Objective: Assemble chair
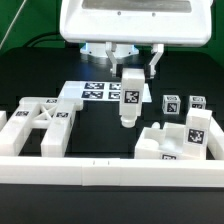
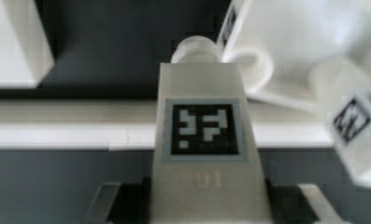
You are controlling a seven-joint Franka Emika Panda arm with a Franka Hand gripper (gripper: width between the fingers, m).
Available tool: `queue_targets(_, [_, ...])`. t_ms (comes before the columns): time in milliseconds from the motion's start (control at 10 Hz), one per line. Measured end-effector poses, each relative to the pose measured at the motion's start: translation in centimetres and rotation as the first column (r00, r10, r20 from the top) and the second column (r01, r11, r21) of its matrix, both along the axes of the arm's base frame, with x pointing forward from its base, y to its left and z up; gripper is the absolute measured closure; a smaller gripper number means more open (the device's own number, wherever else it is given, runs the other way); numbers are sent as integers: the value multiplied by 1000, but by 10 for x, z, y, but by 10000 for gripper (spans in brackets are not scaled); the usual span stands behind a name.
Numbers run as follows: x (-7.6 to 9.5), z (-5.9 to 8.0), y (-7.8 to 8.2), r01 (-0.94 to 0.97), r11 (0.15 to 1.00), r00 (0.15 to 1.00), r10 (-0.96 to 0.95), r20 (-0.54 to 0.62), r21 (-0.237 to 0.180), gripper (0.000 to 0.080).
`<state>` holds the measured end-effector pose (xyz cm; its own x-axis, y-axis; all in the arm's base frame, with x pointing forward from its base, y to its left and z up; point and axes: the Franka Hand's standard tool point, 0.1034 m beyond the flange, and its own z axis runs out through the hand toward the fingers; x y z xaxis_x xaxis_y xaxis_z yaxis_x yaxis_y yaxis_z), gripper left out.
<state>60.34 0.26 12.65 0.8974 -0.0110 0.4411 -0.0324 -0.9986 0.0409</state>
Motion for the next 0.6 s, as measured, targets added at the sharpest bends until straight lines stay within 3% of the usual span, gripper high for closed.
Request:
queue_targets(200, [-2, -4, 2, -1, 1000, 1000, 2, -26, 3, 515])
queue_targets(600, [19, -10, 23, -18, 1000, 1000, 18, -9, 4, 515])
